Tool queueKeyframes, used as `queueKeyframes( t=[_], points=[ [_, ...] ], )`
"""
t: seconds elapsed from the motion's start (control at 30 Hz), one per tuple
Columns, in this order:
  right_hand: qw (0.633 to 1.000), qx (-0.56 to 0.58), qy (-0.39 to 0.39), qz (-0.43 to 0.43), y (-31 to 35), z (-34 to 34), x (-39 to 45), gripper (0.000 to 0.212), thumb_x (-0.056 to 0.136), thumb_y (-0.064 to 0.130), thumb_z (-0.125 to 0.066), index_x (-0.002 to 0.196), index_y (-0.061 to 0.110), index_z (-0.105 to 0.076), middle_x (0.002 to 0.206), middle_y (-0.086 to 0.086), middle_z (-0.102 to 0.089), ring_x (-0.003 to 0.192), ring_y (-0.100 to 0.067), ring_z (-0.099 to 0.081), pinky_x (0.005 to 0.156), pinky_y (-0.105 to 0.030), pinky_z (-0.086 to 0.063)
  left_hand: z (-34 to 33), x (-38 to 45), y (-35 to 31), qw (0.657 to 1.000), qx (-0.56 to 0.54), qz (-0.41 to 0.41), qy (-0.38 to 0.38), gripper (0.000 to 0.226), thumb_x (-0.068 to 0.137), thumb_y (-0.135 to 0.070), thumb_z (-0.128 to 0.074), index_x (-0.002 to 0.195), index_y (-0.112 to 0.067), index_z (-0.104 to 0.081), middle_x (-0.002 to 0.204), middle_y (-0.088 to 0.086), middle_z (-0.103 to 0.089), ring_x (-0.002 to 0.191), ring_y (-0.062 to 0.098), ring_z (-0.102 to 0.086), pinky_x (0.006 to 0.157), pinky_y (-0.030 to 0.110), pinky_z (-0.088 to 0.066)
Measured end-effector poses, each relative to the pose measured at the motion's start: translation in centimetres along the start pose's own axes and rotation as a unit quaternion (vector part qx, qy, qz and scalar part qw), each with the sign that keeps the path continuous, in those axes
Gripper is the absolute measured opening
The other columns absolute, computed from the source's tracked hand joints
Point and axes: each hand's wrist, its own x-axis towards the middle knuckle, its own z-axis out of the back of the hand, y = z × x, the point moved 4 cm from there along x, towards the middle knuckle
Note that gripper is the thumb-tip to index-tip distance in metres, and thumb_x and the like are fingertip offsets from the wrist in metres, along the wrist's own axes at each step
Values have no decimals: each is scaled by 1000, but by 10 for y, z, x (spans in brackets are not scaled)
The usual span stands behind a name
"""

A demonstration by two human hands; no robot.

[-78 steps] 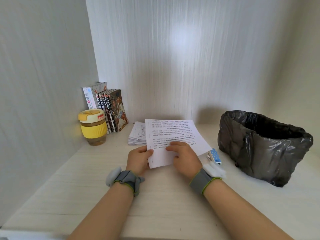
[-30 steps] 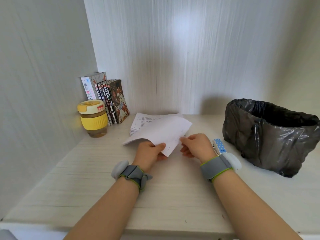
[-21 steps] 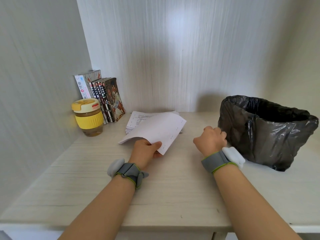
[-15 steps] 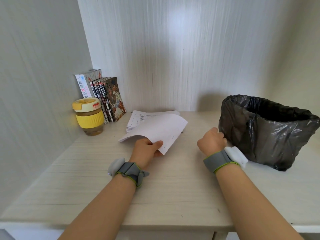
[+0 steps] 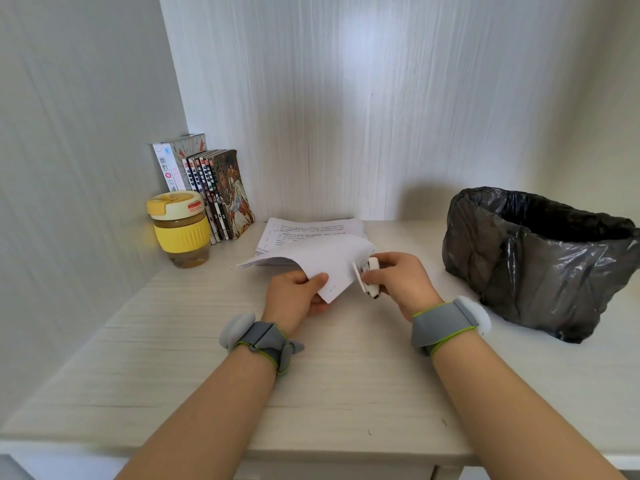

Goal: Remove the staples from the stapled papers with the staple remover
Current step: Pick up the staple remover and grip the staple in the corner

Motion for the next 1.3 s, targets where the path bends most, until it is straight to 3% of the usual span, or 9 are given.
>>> queueKeyframes(
  t=[0.3,0.53,0.67,0.73,0.83,0.93,1.07,1.17,1.3],
  points=[
    [996,12,79,30,0,-13,-4,36,67,-20,-63,74,14,-55,81,-12,-55,71,-25,-49,67,-31,-46,-5,-1,0,999,-25,2,43,5,82,-5,-63,84,-6,-67,71,1,-71,57,11,-68,52,22,-55],
    [998,59,3,2,-4,-4,1,29,77,-4,-66,72,14,-44,98,-27,-57,95,-40,-62,90,-52,-50,-7,-2,0,997,-20,21,70,11,81,3,-62,86,-6,-67,75,3,-70,59,10,-68,54,22,-56],
    [998,64,-1,-3,-6,-4,4,16,86,7,-59,95,10,-46,97,-16,-51,69,-20,-57,56,-27,-55,-7,-2,0,997,-13,23,73,12,80,5,-62,84,-6,-67,73,3,-70,58,11,-67,55,24,-56],
    [998,53,-6,-16,-7,-4,5,21,89,9,-52,108,10,-44,93,-14,-54,63,-16,-55,45,-25,-50,-6,-3,0,997,-12,24,71,12,80,4,-62,85,-5,-67,72,3,-70,58,12,-67,54,24,-56],
    [999,34,-13,-14,-4,-2,3,7,88,5,-45,88,10,-50,70,-13,-58,55,-20,-53,47,-25,-41,-7,-3,0,997,-14,25,71,12,80,3,-62,85,-6,-67,68,-1,-71,57,11,-67,53,23,-55],
    [1000,18,-17,-6,-3,1,3,23,87,3,-41,67,10,-51,61,-14,-54,52,-23,-50,42,-20,-36,-8,-4,-1,997,-16,26,75,9,82,-1,-62,87,-8,-67,66,-2,-71,56,14,-68,51,22,-55],
    [999,41,-23,-17,0,3,0,13,88,4,-41,85,5,-54,65,-13,-56,36,-10,-50,31,-11,-29,-8,-6,-2,997,-16,22,74,9,84,-3,-61,89,-8,-66,67,0,-71,55,15,-68,50,21,-55],
    [998,49,-3,-30,-2,1,0,12,90,10,-45,94,10,-56,66,-8,-51,42,-13,-40,33,-12,-25,-8,-6,-2,996,-16,21,80,11,83,1,-60,88,-7,-66,66,-2,-71,55,13,-68,52,21,-55],
    [994,69,60,-51,-3,-8,-3,10,91,10,-47,90,13,-56,63,-4,-47,48,-14,-38,38,-19,-33,-9,-4,-1,996,-13,20,81,19,80,9,-59,88,-7,-65,68,-2,-71,56,10,-67,56,22,-57]
  ],
)
